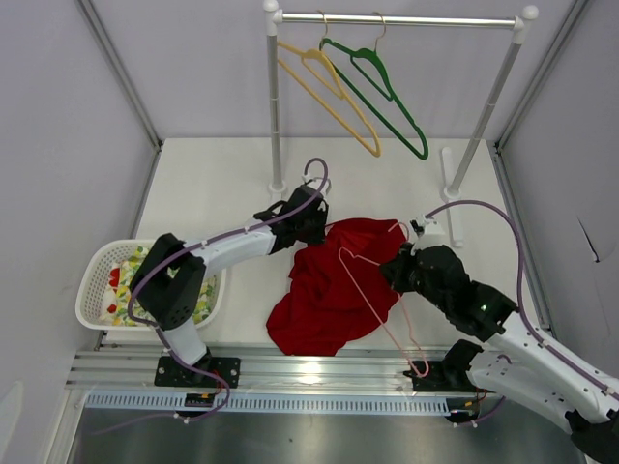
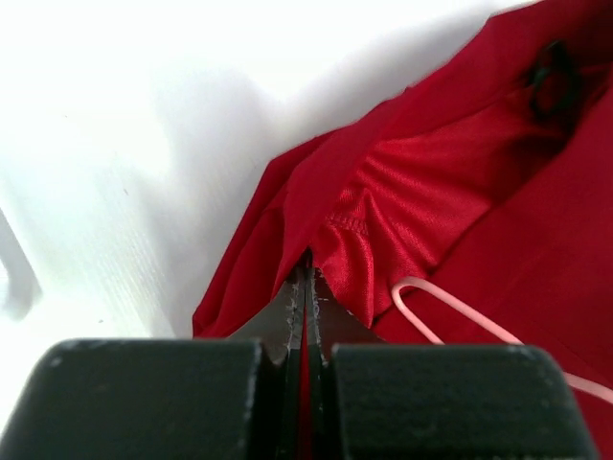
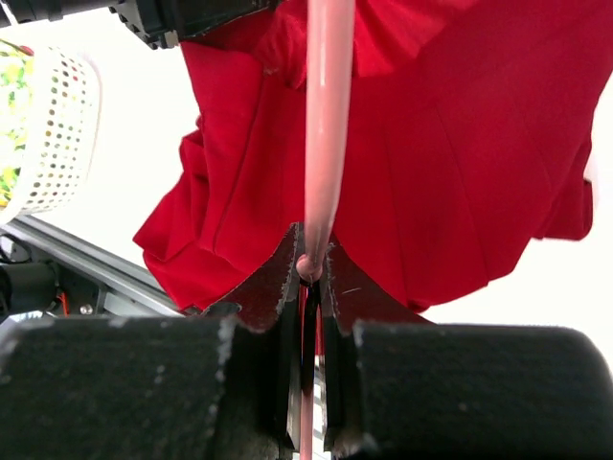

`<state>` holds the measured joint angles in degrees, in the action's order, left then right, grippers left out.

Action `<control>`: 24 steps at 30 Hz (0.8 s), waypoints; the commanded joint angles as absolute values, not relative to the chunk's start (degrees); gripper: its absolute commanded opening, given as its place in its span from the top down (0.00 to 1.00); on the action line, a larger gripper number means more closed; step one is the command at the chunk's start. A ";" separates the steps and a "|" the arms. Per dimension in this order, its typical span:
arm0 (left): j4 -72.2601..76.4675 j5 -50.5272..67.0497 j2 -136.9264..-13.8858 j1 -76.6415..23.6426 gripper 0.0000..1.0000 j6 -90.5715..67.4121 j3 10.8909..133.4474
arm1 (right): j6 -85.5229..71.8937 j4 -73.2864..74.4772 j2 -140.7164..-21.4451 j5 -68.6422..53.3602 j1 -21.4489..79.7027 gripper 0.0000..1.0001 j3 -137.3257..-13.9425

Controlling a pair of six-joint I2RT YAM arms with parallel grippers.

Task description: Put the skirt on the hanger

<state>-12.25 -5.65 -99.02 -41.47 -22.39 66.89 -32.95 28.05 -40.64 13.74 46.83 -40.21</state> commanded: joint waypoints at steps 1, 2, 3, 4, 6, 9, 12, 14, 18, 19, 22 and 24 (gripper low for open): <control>-7.65 -2.90 -94.31 -39.29 1.00 -21.71 64.69 | -31.29 22.07 -38.41 13.90 47.02 1.00 -42.98; -7.47 -2.55 -93.87 -38.94 1.00 -21.80 63.82 | -31.55 20.41 -37.89 12.76 47.11 1.00 -42.89; -7.30 -2.37 -93.69 -38.41 1.00 -22.06 63.55 | -31.90 19.78 -37.18 11.61 47.11 1.00 -42.72; -7.03 -1.94 -93.78 -38.06 1.00 -22.15 63.37 | -32.17 19.51 -36.92 10.38 47.28 1.00 -42.63; -7.03 -1.76 -93.87 -37.62 1.00 -22.15 63.19 | -33.57 18.46 -36.39 7.48 47.63 1.00 -42.10; -7.03 -1.50 -94.39 -36.74 1.00 -22.85 62.84 | -36.46 16.79 -34.02 5.28 49.21 1.00 -40.26; -6.33 -0.44 -94.75 -35.51 1.00 -23.99 62.32 | -38.84 16.79 -34.27 3.96 51.15 1.00 -38.59; -5.54 1.32 -94.48 -35.33 1.00 -24.17 61.70 | -39.98 17.22 -35.59 4.39 52.90 1.00 -36.48; -5.80 1.14 -93.78 -35.07 1.00 -24.17 61.44 | -43.41 20.03 -36.38 12.20 55.71 1.00 -33.23; -5.89 1.23 -93.43 -34.89 1.00 -24.17 61.26 | -43.68 20.21 -36.47 13.96 55.90 1.00 -32.53; -5.19 1.58 -92.29 -34.72 1.00 -24.96 59.94 | -44.21 18.99 -38.49 13.37 55.99 1.00 -30.15; -4.05 1.76 -91.59 -34.63 1.00 -26.10 57.75 | -44.82 18.11 -41.20 12.31 56.33 1.00 -29.01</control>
<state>-6.90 0.86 -95.29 -35.46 -24.23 59.68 -43.05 19.25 -38.70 10.13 55.72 -30.00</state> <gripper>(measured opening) 0.005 0.077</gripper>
